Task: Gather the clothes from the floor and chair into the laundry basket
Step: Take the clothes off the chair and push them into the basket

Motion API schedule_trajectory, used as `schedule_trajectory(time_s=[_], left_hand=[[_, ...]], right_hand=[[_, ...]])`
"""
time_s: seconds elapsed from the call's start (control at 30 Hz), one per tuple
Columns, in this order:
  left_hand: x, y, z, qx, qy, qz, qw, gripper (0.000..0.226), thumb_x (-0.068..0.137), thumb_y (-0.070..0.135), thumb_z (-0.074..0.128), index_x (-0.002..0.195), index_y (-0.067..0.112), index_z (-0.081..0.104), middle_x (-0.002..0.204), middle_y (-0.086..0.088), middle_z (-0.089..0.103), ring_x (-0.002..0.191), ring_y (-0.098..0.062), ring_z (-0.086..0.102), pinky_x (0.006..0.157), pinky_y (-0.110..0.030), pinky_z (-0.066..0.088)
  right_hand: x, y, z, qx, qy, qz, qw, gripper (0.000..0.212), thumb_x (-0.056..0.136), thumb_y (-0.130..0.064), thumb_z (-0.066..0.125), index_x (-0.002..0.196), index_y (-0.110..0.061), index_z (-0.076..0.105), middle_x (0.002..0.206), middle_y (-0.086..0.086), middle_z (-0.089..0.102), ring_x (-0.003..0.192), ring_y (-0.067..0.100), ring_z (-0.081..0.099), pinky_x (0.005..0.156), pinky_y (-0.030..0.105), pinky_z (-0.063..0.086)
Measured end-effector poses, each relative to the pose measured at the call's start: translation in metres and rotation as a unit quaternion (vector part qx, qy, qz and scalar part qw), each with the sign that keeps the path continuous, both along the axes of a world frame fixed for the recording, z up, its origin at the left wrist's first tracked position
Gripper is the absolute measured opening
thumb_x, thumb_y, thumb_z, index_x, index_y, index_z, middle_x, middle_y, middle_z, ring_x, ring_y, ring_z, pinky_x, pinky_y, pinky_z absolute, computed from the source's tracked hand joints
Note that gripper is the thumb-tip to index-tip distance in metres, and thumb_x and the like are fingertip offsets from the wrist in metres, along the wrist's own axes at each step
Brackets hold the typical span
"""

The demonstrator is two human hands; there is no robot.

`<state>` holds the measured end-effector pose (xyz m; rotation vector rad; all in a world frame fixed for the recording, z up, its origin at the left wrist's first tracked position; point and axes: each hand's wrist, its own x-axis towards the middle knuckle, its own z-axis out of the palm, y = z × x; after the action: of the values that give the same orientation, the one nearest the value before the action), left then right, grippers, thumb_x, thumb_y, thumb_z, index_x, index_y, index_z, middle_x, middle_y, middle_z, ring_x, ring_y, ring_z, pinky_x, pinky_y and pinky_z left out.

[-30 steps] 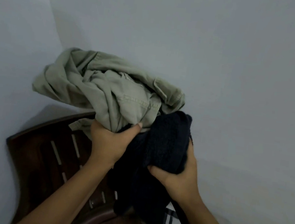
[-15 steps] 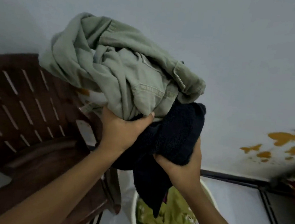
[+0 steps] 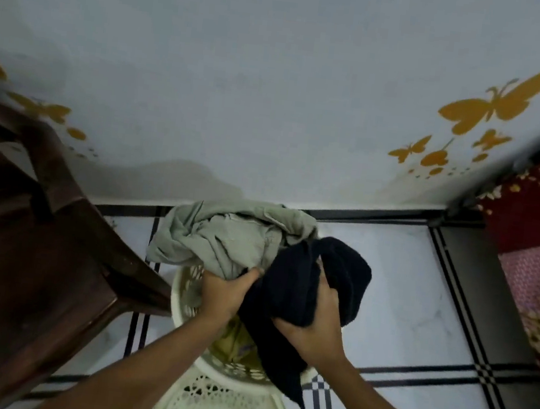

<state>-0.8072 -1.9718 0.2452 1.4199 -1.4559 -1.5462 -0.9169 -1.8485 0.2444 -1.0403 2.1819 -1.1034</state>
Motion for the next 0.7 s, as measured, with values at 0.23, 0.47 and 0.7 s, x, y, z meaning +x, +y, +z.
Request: schedule_trajectory(time_s=[0.23,0.47,0.7], left_hand=[[0.031,-0.032,-0.051,0.138,-0.313,-0.202,0.918,0.071,0.081,0.071,0.042,0.128,0.020,0.054,0.126,-0.007,0.058,0.110,-0.030,0.056,0.091,-0.038,0.048],[0.035,-0.073,-0.026,-0.359,-0.404,-0.393,0.744,0.100,0.059,0.078,0.059,0.143,0.034,0.028,0.152,-0.013,0.020,0.140,-0.040,0.018,0.107,-0.055,0.027],[0.012,-0.071,-0.158,0.003,-0.415,-0.525,0.743,0.148,0.030,0.072,0.083,0.137,0.057,-0.019,0.154,-0.004,-0.031,0.142,-0.026,-0.018,0.118,-0.049,0.013]], right_hand=[[-0.005,-0.039,-0.039,0.207,0.164,0.061,0.962,0.119,0.059,-0.061,0.076,0.149,-0.043,0.001,0.142,0.014,0.025,0.128,0.036,0.022,0.103,0.055,0.035],[-0.014,-0.050,-0.068,0.313,0.071,0.058,0.945,0.128,0.057,-0.064,0.078,0.140,-0.055,-0.019,0.156,0.003,-0.029,0.140,0.046,-0.023,0.107,0.071,0.021],[-0.005,-0.047,-0.134,0.375,0.002,0.071,0.924,0.133,0.051,-0.069,0.078,0.135,-0.059,-0.025,0.152,-0.003,-0.039,0.141,0.047,-0.016,0.102,0.078,0.015]])
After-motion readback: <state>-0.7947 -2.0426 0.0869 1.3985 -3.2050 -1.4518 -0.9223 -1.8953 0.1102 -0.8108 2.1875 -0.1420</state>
